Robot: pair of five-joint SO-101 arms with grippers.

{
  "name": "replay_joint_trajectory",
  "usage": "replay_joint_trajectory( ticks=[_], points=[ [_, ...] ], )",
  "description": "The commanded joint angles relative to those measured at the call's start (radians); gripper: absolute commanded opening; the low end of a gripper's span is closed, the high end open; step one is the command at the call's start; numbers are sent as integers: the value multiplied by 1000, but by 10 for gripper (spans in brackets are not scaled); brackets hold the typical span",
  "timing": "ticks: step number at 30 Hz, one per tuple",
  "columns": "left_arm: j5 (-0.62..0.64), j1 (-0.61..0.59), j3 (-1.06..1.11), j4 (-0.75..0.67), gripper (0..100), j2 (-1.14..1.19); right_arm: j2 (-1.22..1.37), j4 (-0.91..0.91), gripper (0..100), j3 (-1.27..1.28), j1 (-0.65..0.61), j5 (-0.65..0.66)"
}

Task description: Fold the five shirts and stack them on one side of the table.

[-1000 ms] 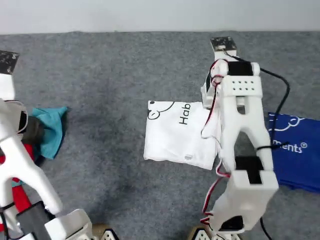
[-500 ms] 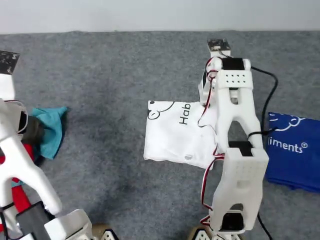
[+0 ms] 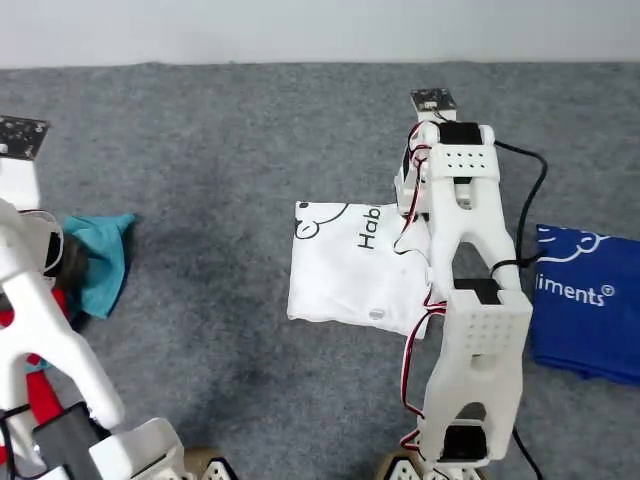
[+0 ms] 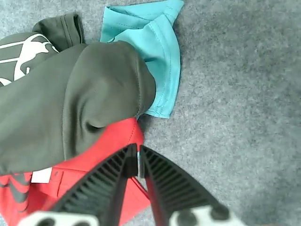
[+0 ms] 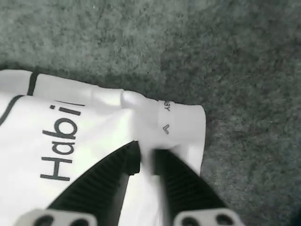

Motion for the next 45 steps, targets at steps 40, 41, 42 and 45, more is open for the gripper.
replay_joint_trajectory(
  ticks=[40, 41, 42, 45],
  points=[
    [-9, -8, -22, 17, 14, -66, -119, 329, 6, -253, -133, 250],
    [-9, -8, -22, 21, 14, -80, -130, 329, 9, -230, -153, 250],
    [-8, -9, -22, 21, 14, -98, -143, 329, 9, -206, -173, 250],
    [-8, -8, -22, 21, 14, -164, -202, 328, 9, -120, -251, 249]
  ],
)
